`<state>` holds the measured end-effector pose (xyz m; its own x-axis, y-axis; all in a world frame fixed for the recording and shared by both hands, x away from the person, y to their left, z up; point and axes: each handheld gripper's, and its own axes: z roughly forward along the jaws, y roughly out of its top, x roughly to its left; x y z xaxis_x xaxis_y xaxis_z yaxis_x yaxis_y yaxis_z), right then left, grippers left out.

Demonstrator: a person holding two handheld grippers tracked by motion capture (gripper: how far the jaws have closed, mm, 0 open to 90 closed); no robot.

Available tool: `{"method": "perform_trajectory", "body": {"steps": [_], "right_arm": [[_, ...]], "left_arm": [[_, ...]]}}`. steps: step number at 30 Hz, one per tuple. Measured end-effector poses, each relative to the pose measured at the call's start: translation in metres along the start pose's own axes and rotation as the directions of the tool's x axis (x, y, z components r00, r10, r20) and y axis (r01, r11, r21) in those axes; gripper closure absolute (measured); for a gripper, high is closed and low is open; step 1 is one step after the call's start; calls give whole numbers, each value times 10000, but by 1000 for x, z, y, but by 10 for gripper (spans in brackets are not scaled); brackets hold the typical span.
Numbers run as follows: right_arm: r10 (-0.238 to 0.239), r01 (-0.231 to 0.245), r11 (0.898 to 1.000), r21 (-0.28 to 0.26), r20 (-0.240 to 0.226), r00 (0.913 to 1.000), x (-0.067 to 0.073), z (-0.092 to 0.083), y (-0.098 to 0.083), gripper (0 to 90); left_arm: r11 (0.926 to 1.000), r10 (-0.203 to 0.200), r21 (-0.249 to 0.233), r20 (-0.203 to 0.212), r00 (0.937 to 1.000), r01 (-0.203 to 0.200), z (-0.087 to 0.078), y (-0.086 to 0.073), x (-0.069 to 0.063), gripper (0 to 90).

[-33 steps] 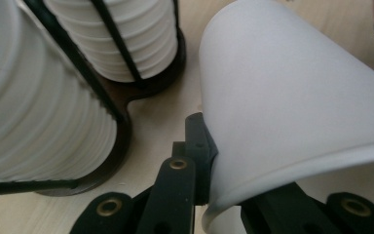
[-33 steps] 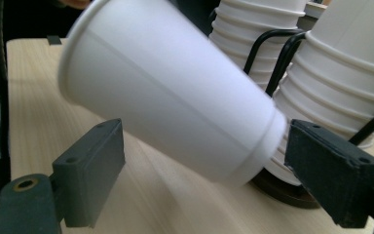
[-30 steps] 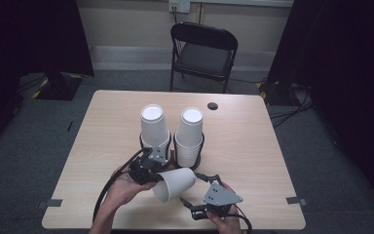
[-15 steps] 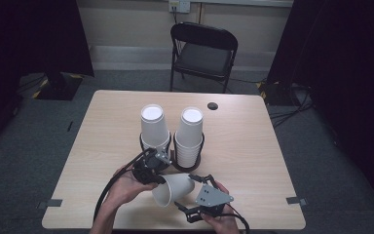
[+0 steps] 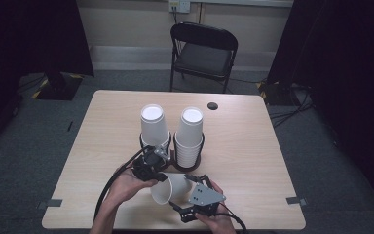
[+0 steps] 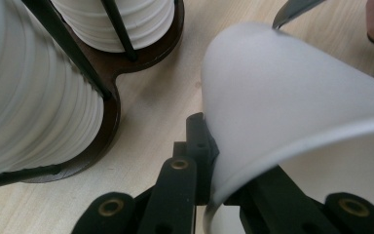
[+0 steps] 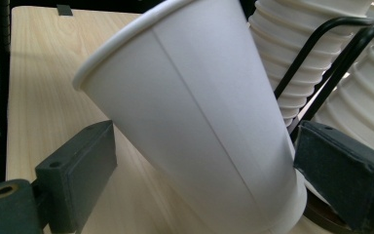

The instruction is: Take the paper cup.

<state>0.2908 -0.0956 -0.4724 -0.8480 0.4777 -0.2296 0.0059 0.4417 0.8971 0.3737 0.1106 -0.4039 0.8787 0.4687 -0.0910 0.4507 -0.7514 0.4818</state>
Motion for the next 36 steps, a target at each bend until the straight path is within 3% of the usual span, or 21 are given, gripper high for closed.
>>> {"method": "perform_trajectory", "body": {"steps": [4,7,10,13,16,18,24,29,36], "right_arm": [[-85,84,9999,67,173,9998,1,3,1,79],[-101,99,9998,180,151,9998,2,6,2,87],[-35,35,9995,316,-8,10000,4,10,4,106],[-238,225,9988,430,307,9992,7,14,6,101],[-91,78,9987,495,264,9996,7,18,7,95],[-275,256,9975,661,290,9992,7,21,9,96],[-405,387,9976,573,306,9987,8,26,14,94],[-871,861,9955,404,237,9959,10,26,20,94],[-783,778,9967,221,262,9966,9,25,22,90]], "left_arm": [[9996,-192,-202,184,9996,196,-1,-1,3,872],[9994,-203,-277,235,9995,209,-1,0,2,876],[9987,-200,-455,542,9983,225,1,0,3,874],[9984,-280,-471,569,9980,307,3,1,3,875],[9978,-371,-534,634,9973,405,5,2,2,872],[9971,-521,-517,654,9965,556,5,3,3,864],[9957,-639,-616,770,9950,687,5,3,3,859],[9947,-628,-750,959,9934,701,9,3,0,855],[9945,-647,-766,912,9937,718,12,5,-1,851]]}}
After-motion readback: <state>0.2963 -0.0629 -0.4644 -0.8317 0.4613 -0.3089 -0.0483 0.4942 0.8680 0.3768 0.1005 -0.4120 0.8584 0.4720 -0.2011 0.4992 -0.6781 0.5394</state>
